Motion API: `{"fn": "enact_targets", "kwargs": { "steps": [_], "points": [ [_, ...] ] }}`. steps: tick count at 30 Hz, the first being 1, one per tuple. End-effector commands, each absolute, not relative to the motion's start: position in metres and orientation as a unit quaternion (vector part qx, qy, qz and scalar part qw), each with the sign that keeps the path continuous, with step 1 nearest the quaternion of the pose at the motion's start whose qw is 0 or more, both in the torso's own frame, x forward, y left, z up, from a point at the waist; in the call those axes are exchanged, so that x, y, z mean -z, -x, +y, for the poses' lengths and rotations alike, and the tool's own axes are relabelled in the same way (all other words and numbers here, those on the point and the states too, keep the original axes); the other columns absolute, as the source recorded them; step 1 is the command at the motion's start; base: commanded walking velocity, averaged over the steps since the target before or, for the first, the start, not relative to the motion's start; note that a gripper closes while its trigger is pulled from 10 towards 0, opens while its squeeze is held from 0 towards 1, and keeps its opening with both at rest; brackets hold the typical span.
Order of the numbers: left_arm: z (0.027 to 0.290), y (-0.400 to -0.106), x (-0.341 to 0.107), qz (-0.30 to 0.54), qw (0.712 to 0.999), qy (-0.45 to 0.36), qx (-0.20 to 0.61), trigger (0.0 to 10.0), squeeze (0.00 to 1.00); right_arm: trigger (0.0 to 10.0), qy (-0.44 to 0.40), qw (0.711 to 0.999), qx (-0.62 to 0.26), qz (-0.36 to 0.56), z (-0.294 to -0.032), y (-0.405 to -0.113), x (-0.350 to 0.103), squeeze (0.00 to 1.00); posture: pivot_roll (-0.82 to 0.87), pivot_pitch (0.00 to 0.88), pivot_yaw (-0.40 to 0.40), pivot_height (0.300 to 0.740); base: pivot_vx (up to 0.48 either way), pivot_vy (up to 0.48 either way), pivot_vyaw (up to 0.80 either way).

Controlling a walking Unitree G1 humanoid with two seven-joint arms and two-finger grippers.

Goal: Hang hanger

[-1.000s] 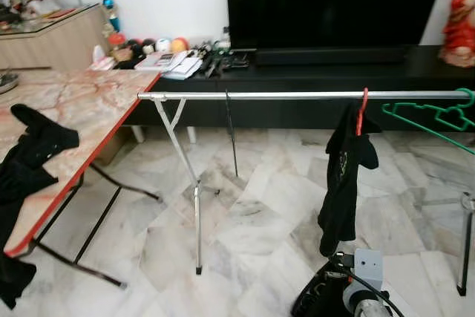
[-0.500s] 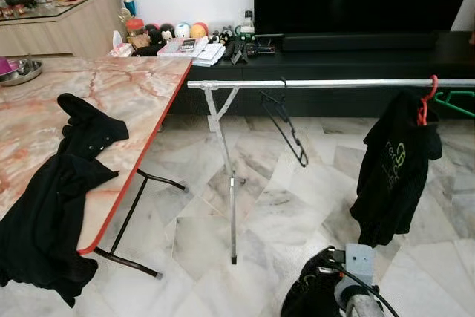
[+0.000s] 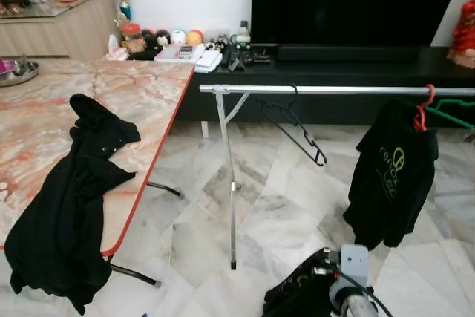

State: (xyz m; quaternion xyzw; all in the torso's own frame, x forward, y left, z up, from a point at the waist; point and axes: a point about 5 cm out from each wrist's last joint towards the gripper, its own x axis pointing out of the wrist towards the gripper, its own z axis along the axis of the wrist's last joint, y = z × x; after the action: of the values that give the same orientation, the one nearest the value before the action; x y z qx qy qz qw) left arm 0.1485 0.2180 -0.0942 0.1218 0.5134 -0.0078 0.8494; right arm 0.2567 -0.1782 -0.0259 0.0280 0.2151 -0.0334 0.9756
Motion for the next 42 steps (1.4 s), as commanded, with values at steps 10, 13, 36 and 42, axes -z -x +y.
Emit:
{"fn": "enact_targets", "kwargs": {
  "steps": [10,13,36,42],
  "points": [
    [0.2152,-0.1442,0.0964,0.518,0.849,-0.108,0.003,10.0,0.00,10.0,-0.024,0.978,0.041,0.204,-0.1849,-0.2597,0.0217,0.00,0.01,0.014,0.040,0.740,0.000,-0.219,0.00],
    [0.2146,-0.1447,0.0963,0.516,0.850,-0.109,0.003,10.0,0.00,10.0,-0.024,0.978,0.041,0.204,-0.1849,-0.2597,0.0217,0.00,0.01,0.014,0.039,0.740,0.000,0.000,0.00],
    [0.2110,-0.1411,0.0982,0.519,0.848,-0.106,0.009,10.0,0.00,10.0,-0.024,0.978,0.042,0.204,-0.1853,-0.2591,0.0222,0.00,0.01,0.010,0.043,0.740,0.000,0.000,0.00],
    [0.2125,-0.1413,0.0979,0.520,0.847,-0.109,0.009,10.0,0.00,10.0,-0.024,0.978,0.041,0.204,-0.1849,-0.2595,0.0220,0.00,0.01,0.011,0.042,0.740,-0.207,0.000,0.00]
  ]
}}
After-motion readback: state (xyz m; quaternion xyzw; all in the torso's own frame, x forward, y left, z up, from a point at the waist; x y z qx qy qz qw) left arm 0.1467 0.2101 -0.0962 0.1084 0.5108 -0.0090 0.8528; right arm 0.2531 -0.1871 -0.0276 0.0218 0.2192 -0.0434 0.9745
